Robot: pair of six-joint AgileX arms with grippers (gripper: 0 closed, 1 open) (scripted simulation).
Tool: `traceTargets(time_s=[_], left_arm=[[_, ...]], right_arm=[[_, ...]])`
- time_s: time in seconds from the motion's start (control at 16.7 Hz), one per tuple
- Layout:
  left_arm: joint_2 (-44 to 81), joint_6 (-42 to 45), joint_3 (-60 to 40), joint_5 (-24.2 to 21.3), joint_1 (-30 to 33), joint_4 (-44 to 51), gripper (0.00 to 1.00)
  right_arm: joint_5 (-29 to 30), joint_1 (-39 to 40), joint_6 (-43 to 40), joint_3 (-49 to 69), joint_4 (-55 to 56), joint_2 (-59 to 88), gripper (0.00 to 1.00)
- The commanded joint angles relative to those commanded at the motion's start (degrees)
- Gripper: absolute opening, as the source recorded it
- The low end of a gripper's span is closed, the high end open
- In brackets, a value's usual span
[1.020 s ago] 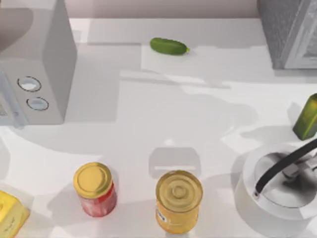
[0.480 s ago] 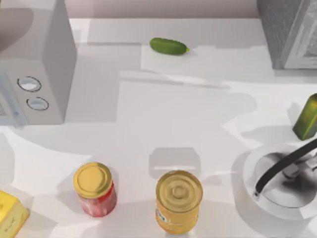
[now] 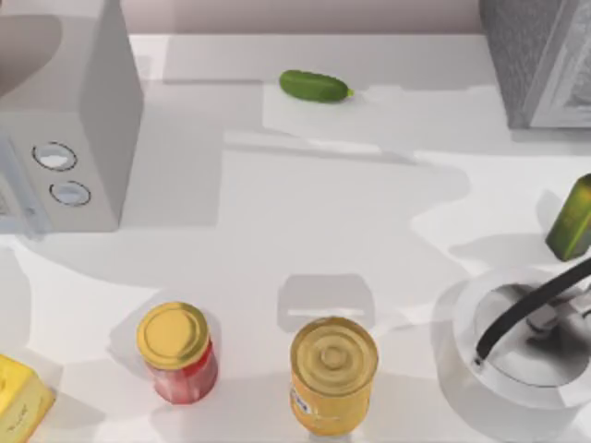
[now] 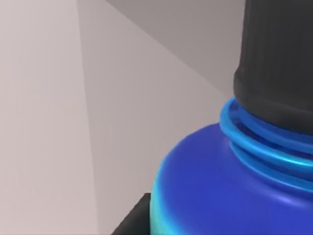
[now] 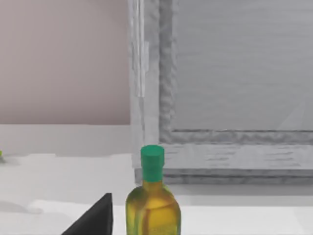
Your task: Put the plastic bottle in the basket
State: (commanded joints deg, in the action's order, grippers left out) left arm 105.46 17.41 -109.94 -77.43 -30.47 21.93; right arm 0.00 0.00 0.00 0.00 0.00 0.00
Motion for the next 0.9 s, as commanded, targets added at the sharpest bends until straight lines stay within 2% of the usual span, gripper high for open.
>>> traceTargets(time_s=[0.06, 0.84, 0.9], left_arm=[[0.0, 0.0, 0.0, 0.0, 0.0, 0.0, 0.00], [0.0, 0.0, 0.0, 0.0, 0.0, 0.0, 0.98], [0.0, 0.0, 0.0, 0.0, 0.0, 0.0, 1.00]], right_arm=[[0.0, 0.0, 0.0, 0.0, 0.0, 0.0, 1.00], [0.0, 0.0, 0.0, 0.0, 0.0, 0.0, 1.00], [0.0, 0.0, 0.0, 0.0, 0.0, 0.0, 1.00]])
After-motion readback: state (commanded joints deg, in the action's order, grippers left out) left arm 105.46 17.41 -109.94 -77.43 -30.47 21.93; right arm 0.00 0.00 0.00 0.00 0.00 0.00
